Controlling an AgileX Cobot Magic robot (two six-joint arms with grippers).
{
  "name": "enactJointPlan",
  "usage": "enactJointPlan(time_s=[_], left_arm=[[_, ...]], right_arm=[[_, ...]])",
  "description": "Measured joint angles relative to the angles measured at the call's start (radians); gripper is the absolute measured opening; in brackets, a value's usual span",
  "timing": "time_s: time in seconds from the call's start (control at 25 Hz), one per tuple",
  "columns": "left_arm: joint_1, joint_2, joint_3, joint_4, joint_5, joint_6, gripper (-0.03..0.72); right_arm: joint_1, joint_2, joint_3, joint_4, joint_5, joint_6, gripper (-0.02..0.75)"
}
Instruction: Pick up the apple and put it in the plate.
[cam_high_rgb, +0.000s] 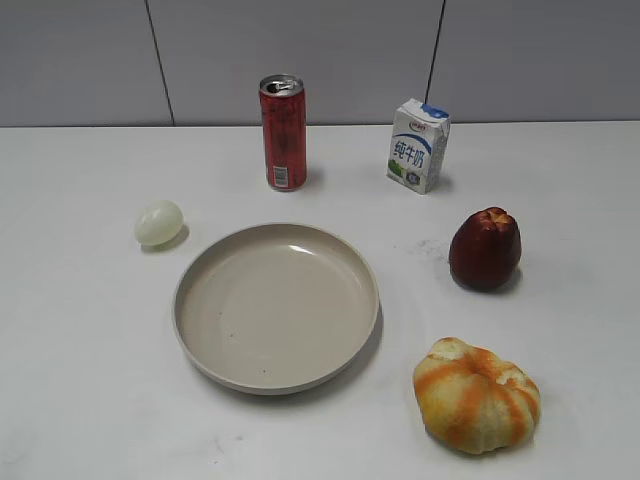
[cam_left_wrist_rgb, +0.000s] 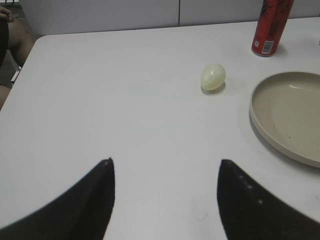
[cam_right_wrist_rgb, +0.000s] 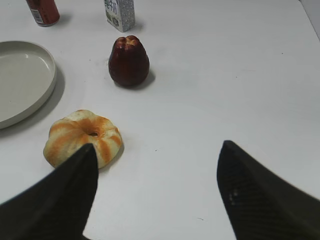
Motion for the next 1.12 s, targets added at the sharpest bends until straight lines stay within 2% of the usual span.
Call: enactJointPlan(time_s=[0.32,0.52,0.8,1.12], left_arm=[[0.0,0.0,0.0,0.0,0.0,0.0,0.491],[0.0,0.0,0.0,0.0,0.0,0.0,0.491],[0.0,0.0,0.0,0.0,0.0,0.0,0.491],[0.0,0.0,0.0,0.0,0.0,0.0,0.491]], right_arm=[[0.0,0.007,-0.005,-0.004,-0.011,0.0,0.592],[0.0,0.089,-0.033,-0.004,-0.135,0.0,0.592],[0.0,0.385,-0.083,0.022,-0.207,0.0,0.592],[0.0,0.793,-0.244,0.103,-0.215,0.001,0.592]])
